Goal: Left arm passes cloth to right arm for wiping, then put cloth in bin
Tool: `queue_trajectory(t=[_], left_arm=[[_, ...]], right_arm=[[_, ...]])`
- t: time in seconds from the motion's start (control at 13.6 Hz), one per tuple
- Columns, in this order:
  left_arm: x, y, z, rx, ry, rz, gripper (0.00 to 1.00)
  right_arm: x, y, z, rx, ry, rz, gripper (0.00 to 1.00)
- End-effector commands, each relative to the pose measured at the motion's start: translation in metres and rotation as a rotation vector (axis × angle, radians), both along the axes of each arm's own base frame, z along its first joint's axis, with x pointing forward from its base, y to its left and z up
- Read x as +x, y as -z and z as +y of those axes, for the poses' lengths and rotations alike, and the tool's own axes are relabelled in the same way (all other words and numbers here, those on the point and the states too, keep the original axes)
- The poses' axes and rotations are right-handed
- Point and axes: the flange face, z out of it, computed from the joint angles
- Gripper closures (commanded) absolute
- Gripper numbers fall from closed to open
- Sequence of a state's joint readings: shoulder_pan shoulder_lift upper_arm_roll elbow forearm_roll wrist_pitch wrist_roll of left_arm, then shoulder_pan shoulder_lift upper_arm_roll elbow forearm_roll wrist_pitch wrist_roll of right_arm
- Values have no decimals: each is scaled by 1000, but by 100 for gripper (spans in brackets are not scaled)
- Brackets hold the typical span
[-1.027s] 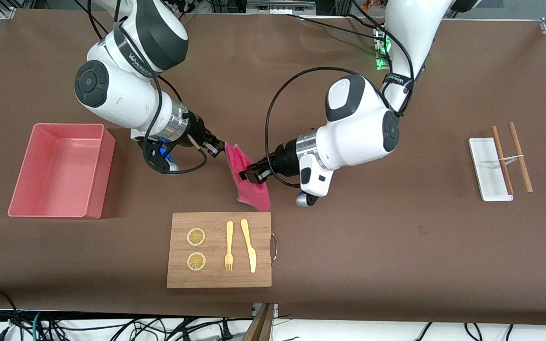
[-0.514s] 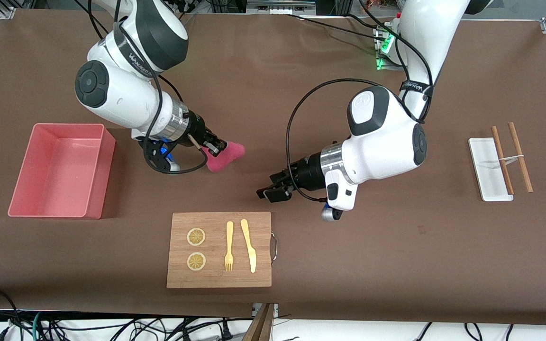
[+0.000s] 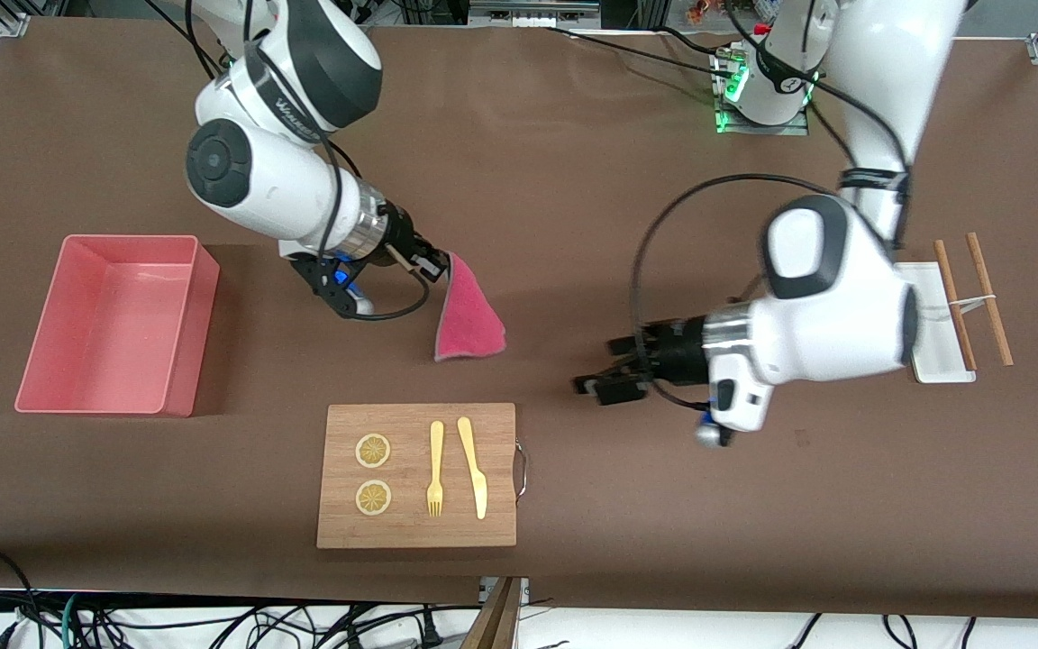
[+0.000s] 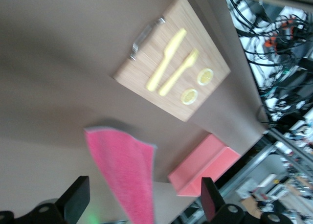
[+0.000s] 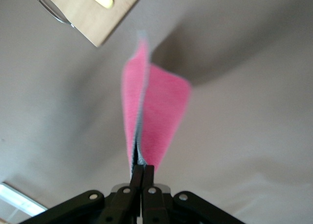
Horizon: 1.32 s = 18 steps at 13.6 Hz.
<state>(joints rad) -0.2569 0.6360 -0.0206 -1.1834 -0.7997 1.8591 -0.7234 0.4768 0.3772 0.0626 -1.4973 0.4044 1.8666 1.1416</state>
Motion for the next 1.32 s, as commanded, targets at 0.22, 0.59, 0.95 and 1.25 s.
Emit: queue_trajectory(t=[0.22, 0.59, 0.95, 1.25], left_arm=[[-44, -52, 141, 186, 262, -41, 0], [-147, -73, 171, 484, 417, -118, 0], [-184, -77, 159, 766, 541, -236, 0], [-166, -103, 165, 867, 618, -383, 0]], right_arm=[[-23, 84, 49, -64, -74, 118, 100], [11, 136, 2, -122, -215, 83, 100], [60, 156, -103, -102, -322, 44, 100], [82, 160, -196, -59, -422, 50, 100]])
